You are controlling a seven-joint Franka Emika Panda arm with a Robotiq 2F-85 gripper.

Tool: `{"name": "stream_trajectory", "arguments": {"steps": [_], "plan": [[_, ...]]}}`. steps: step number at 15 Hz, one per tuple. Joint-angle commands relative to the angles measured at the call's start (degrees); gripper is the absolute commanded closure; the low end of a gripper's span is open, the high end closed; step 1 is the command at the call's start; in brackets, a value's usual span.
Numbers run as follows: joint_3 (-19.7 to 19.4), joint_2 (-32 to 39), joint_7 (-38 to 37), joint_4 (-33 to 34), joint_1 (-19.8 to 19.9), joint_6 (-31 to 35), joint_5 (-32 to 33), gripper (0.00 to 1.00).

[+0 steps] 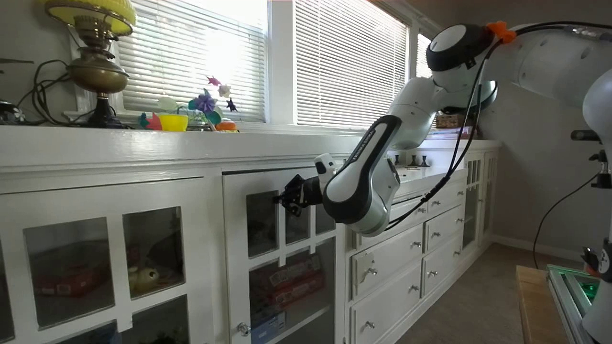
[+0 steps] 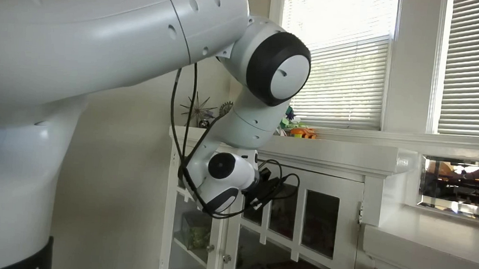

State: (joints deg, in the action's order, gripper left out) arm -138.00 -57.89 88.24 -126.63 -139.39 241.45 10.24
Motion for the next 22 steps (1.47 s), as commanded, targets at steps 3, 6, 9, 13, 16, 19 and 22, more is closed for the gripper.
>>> {"name": "stream_trajectory", "arguments": {"steps": [3,6,9,13,16,19,22], "plan": [[-1.05,-3.45,1.99,4.16,-0.46,2.3,2.01,0.99],[-0.66,-2.31,1.74,2.58,0.08,1.96,0.72,0.99],[-0.41,1.33,2.64,-1.99,0.54,1.91,-3.11,0.99],[1.76,9.81,4.9,-11.98,0.46,1.6,-17.14,0.99],[5.72,17.87,4.44,-19.05,1.3,-0.63,-28.36,0.98],[9.62,25.99,3.32,-25.21,1.78,-4.44,-40.2,0.99],[12.48,33.81,4.27,-28.83,2.69,-11.37,-53.81,0.98]]}}
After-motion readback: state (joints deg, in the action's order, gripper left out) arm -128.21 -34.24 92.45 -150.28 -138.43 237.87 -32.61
